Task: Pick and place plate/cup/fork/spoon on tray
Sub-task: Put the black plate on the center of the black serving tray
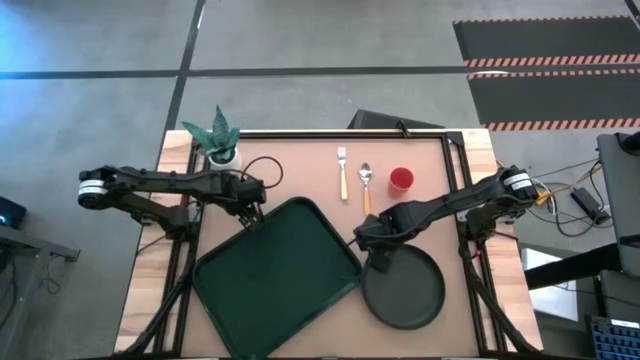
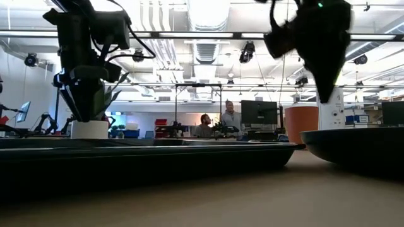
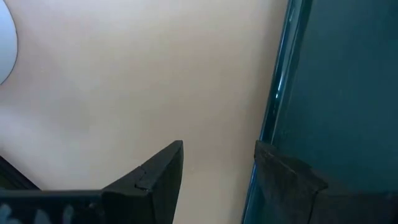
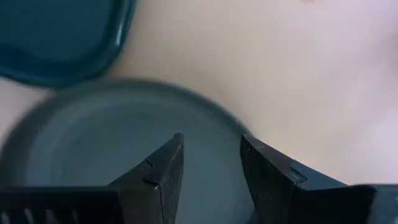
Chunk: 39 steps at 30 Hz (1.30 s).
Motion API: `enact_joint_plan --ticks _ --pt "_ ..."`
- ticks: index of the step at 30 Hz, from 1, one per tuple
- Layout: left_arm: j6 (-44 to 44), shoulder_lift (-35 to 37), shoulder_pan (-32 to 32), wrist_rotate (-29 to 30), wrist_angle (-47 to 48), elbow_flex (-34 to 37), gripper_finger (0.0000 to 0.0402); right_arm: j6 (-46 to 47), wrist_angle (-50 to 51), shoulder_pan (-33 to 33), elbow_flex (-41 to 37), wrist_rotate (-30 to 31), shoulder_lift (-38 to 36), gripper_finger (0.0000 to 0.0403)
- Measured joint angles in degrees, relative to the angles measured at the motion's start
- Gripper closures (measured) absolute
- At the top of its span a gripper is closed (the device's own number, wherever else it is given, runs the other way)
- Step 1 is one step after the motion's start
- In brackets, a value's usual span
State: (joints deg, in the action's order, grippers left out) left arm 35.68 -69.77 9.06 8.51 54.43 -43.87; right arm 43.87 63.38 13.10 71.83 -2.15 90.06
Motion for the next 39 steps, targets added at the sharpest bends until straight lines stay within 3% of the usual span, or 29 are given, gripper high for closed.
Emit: enact_joint_plan --ticks 10,19,30,39 --pt "0.0 0.5 0.0 0.0 -0.6 0.1 0.0222 -11.6 -4.4 -3.3 -4.3 -5.2 -0.8 0.0257" --pt "1.7 0.5 0.0 0.0 -2.0 0.1 0.0222 -22.8 -13.0 -8.5 -9.2 -16.3 -2.9 0.0257" --pt "4.5 0.5 0.0 0.1 -3.6 0.1 0.0222 -34.7 -13.2 -9.3 -13.9 -17.3 -4.7 0.0257" --pt "4.6 0.5 0.0 0.1 -5.2 0.1 0.0222 -39.1 -15.3 -10.4 -14.1 -15.4 -4.7 0.0266"
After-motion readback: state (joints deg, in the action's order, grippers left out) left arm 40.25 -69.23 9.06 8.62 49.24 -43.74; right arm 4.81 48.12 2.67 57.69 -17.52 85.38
